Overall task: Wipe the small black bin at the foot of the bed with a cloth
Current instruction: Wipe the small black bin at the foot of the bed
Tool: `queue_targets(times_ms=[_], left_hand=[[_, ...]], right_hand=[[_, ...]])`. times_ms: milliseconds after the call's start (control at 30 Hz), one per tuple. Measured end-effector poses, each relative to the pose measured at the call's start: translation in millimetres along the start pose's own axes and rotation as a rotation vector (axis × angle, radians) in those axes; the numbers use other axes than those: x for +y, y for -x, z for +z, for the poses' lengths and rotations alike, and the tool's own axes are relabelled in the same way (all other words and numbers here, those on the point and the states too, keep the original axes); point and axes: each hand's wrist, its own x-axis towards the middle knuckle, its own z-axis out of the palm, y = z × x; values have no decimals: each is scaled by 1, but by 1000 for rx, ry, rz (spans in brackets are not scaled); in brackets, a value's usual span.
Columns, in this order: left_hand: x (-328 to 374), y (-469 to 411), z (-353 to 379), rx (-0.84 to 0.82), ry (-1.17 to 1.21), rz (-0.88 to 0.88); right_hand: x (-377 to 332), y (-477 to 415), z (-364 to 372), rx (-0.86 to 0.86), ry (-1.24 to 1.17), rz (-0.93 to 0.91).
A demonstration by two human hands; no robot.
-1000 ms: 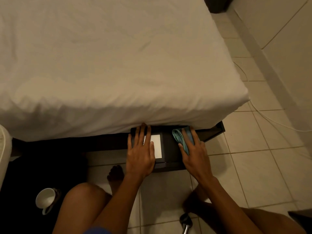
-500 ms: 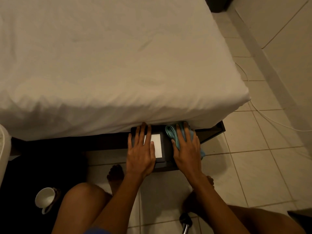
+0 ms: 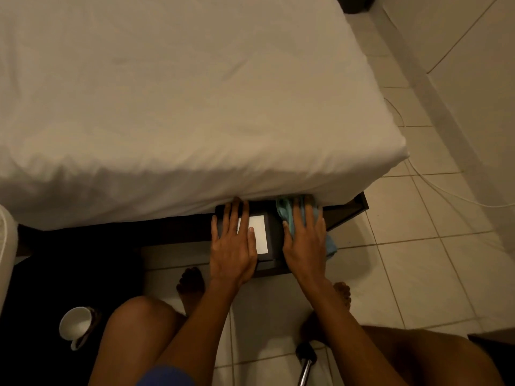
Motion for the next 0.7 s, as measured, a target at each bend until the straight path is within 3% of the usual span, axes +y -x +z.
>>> queue_targets(times_ms=[167,267,467,633,700], left_hand=[[-1,-1,2,-1,-2,4],[2,0,3,13,-8,-13],[1,-1,2,-19,3,15],[4,0,4,-6,21,-4],[3,-1,3,0,28,-10]], right_hand=[[5,27,-2,-42,-15,-126],[3,-1,-2,-43,16,-86],[11,38,-7,-100,-30,-105],[-2,-10,1,-52,-29,92],[-6,8,2,-37,-10,45]])
